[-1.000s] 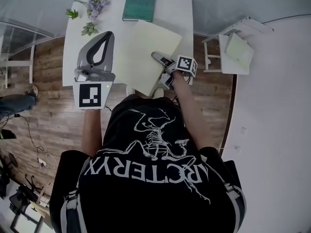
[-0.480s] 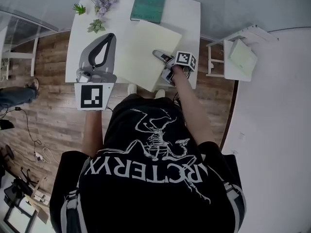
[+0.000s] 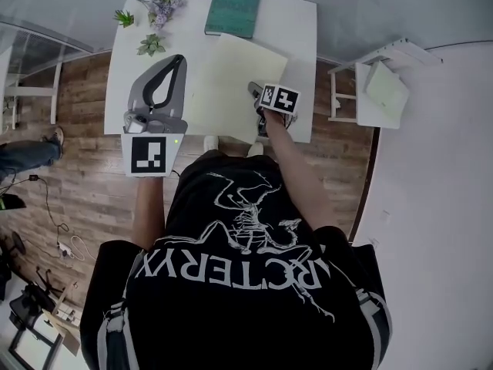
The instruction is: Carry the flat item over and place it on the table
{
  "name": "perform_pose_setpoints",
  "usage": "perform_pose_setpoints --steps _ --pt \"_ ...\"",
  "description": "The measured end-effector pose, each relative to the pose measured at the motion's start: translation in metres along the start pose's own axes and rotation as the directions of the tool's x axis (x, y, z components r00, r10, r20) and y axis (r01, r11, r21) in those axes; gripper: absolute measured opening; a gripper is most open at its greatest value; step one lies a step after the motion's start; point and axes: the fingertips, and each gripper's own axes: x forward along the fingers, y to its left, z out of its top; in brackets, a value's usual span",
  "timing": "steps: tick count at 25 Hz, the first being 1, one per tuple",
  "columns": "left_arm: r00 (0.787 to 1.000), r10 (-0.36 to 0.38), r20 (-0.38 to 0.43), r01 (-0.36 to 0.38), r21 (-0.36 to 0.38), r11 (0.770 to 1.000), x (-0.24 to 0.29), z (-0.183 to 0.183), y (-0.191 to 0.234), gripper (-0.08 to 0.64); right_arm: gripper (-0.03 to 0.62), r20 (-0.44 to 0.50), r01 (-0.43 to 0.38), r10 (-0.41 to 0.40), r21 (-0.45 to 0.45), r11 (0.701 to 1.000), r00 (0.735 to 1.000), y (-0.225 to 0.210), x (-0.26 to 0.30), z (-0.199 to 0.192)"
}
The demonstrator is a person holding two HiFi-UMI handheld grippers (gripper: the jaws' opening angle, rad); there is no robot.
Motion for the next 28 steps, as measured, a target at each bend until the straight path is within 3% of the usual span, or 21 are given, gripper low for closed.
perform_pose_setpoints --steps 3,5,8,10,11,13,16,19,21,28 --pt "1.000 0.001 0.009 -0.001 -0.014 1.000 0.002 0.002 -0.001 0.011 0.410 0.123 -0.017 0.030 -0.107 0.994 0.992 0.010 -0.027 0.023" --pt "1.000 0.006 0.008 -0.005 -0.025 1.000 0.002 0.001 0.000 0.011 0.408 0.230 -0.088 0.129 -0.183 0.979 0.964 0.023 -0.056 0.043" --pt "1.000 0.010 0.015 -0.010 -0.030 1.000 0.002 0.001 0.002 0.011 0.407 0.380 -0.159 0.282 -0.324 0.933 0.881 0.042 -0.115 0.072" --pt "1.000 0.006 0.016 -0.006 -0.020 1.000 0.004 0.001 0.001 0.011 0.400 0.461 -0.138 0.335 -0.410 0.902 0.822 0.051 -0.157 0.089" --pt "1.000 0.000 0.015 0.000 -0.013 1.000 0.006 0.002 -0.001 0.011 0.366 0.499 -0.108 0.346 -0.445 0.889 0.794 0.053 -0.179 0.096" --pt "1.000 -0.015 0.017 0.015 -0.007 1.000 0.010 0.005 -0.006 0.011 0.092 0.566 -0.036 0.357 -0.499 0.866 0.743 0.058 -0.221 0.108" --pt "0.998 -0.034 0.052 0.035 -0.012 0.999 0.014 0.013 -0.013 0.011 0.047 0.630 0.062 0.369 -0.554 0.830 0.683 0.069 -0.271 0.122" --pt "0.995 -0.061 0.082 0.060 0.011 0.998 0.015 0.022 -0.023 0.011 0.031 0.655 0.154 0.373 -0.601 0.784 0.657 0.080 -0.306 0.133" --pt "0.993 -0.081 0.090 0.079 0.026 0.997 0.016 0.027 -0.029 0.011 0.023 0.659 0.172 0.392 -0.622 0.764 0.642 0.086 -0.322 0.139" --pt "0.993 -0.095 0.076 0.096 -0.008 0.995 0.022 0.032 -0.030 0.011 0.012 0.701 0.229 0.405 -0.623 0.748 0.587 0.096 -0.346 0.158"
